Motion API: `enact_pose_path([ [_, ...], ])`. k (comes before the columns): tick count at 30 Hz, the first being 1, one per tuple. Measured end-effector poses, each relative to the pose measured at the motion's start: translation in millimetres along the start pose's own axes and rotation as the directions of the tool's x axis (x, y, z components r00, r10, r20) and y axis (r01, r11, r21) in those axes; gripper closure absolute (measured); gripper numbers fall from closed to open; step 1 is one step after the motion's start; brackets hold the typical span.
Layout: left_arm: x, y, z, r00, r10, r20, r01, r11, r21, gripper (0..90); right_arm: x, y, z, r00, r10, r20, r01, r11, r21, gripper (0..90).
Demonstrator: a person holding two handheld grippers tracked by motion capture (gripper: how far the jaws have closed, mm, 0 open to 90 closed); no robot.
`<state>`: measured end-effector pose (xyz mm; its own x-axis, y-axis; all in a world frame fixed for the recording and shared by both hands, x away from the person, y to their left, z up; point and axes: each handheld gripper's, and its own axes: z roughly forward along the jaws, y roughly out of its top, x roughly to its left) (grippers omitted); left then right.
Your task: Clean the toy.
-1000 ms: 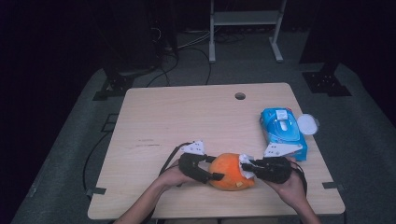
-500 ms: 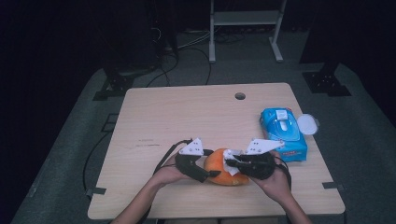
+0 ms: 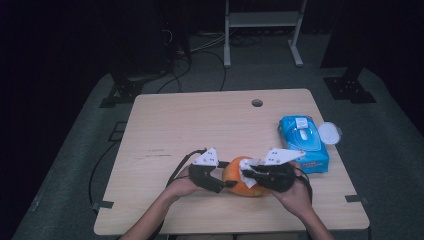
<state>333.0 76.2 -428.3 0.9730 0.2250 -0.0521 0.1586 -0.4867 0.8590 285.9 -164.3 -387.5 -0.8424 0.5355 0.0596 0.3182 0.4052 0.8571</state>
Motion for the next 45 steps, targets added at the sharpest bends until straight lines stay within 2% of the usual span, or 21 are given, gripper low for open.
enact_pose_path([
  [3, -4.6, 2.4, 2.6, 0.9992, 0.039, -0.01, -0.039, 0.999, 0.021, 32.4, 13.6, 9.4, 15.7, 0.9975, -0.06, -0.038, 0.061, 0.997, 0.037, 81.0],
  [4, -5.3, 1.6, 3.2, 0.999, 0.044, -0.01, -0.043, 0.9987, 0.026, 32.3, 15.9, 13.2, 24.7, 0.9964, -0.073, -0.042, 0.076, 0.995, 0.062, 81.0],
  [5, -4.8, 0.6, 2.9, 0.9987, 0.049, -0.013, -0.049, 0.9983, 0.032, 32.3, 15.9, 13.2, 24.7, 0.9964, -0.073, -0.042, 0.076, 0.995, 0.062, 81.0],
  [6, -4.3, -0.7, 2.6, 0.9993, 0.036, -0.011, -0.035, 0.999, 0.026, 32.3, 14.0, 14.7, 26.7, 0.9963, -0.077, -0.039, 0.08, 0.995, 0.068, 81.0],
  [8, -3.0, -2.6, 2.1, 0.9994, 0.034, -0.008, -0.034, 0.999, 0.029, 32.0, 7.6, 17.2, 25.1, 0.998, -0.061, -0.019, 0.062, 0.996, 0.064, 80.9],
  [10, -2.9, -4.5, 2.3, 0.9994, 0.034, -0.008, -0.034, 0.999, 0.03, 31.4, -1.6, 18.0, 18.2, 0.9984, -0.051, 0.026, 0.05, 0.997, 0.063, 80.8],
  [13, -1.1, -5.8, 2.3, 0.9994, 0.034, -0.012, -0.033, 0.999, 0.031, 27.9, -18.0, 12.2, 5.7, 0.998, -0.006, 0.064, 0.001, 0.998, 0.07, 80.8],
  [17, 1.4, -5.8, 5.3, 0.9996, -0.022, 0.018, 0.022, 0.9997, 0.007, 19.4, -24.4, 0.6, -3.7, 0.9972, 0.016, 0.072, -0.021, 0.997, 0.073, 80.8],
  [18, 0.6, -5.9, 6.2, 0.9996, -0.02, 0.019, 0.02, 0.9998, 0.009, 20.3, -22.8, -0.7, -4.4, 0.9973, 0.022, 0.07, -0.027, 0.997, 0.074, 80.8],
  [20, -1.0, -5.6, 6.2, 0.9999, 0.002, 0.01, -0.002, 0.9998, 0.02, 27.2, -17.1, -0.7, -3.8, 0.9978, 0.001, 0.066, -0.007, 0.997, 0.079, 80.8],
  [22, -1.5, -4.4, 6.0, 1.0, 0.008, 0.002, -0.008, 0.9996, 0.028, 30.2, -8.5, 1.7, -0.6, 0.9993, -0.017, 0.034, 0.014, 0.997, 0.077, 80.9],
  [24, -2.0, -2.4, 6.8, 0.9998, 0.02, 0.0, -0.02, 0.9991, 0.038, 30.7, 3.7, 5.4, 8.8, 0.9993, -0.036, -0.014, 0.037, 0.996, 0.086, 81.0],
  [27, -5.7, -0.3, 8.6, 0.9992, 0.039, 0.002, -0.039, 0.9985, 0.039, 30.6, 16.8, 11.9, 25.9, 0.9962, -0.077, -0.041, 0.081, 0.99, 0.113, 81.0],
  [29, -8.4, -0.1, 9.2, 0.9988, 0.049, -0.005, -0.049, 0.998, 0.041, 30.6, 19.2, 17.0, 37.5, 0.9954, -0.088, -0.037, 0.092, 0.987, 0.133, 81.1],
  [30, -8.6, -0.5, 8.9, 0.9985, 0.054, -0.006, -0.054, 0.9976, 0.044, 30.6, 14.8, 21.1, 44.5, 0.9964, -0.079, -0.03, 0.083, 0.986, 0.143, 81.2],
  [32, -7.6, -2.5, 8.3, 0.9985, 0.054, -0.009, -0.053, 0.9976, 0.043, 30.6, 10.5, 22.4, 45.5, 0.9969, -0.073, -0.03, 0.077, 0.986, 0.145, 81.2],
  [35, -7.5, -4.6, 8.8, 0.998, 0.062, -0.012, -0.061, 0.997, 0.047, 30.2, -3.0, 22.3, 41.5, 0.9989, -0.045, -0.01, 0.046, 0.989, 0.141, 81.3],
  [39, -7.4, -6.0, 9.0, 0.9975, 0.07, -0.01, -0.069, 0.996, 0.057, 28.9, -14.0, 18.8, 25.5, 0.9994, -0.021, 0.026, 0.017, 0.992, 0.127, 81.2],
  [43, -4.8, -6.3, 8.2, 0.9991, 0.043, 0.0, -0.043, 0.9973, 0.059, 22.4, -19.3, 12.4, 11.3, 0.9983, -0.008, 0.057, 0.001, 0.992, 0.127, 81.1],
  [45, -3.3, -3.6, 6.9, 0.9996, 0.024, 0.013, -0.024, 0.9992, 0.031, 16.2, -17.7, 9.6, 8.2, 0.9982, -0.005, 0.06, -0.003, 0.991, 0.13, 81.1],
])
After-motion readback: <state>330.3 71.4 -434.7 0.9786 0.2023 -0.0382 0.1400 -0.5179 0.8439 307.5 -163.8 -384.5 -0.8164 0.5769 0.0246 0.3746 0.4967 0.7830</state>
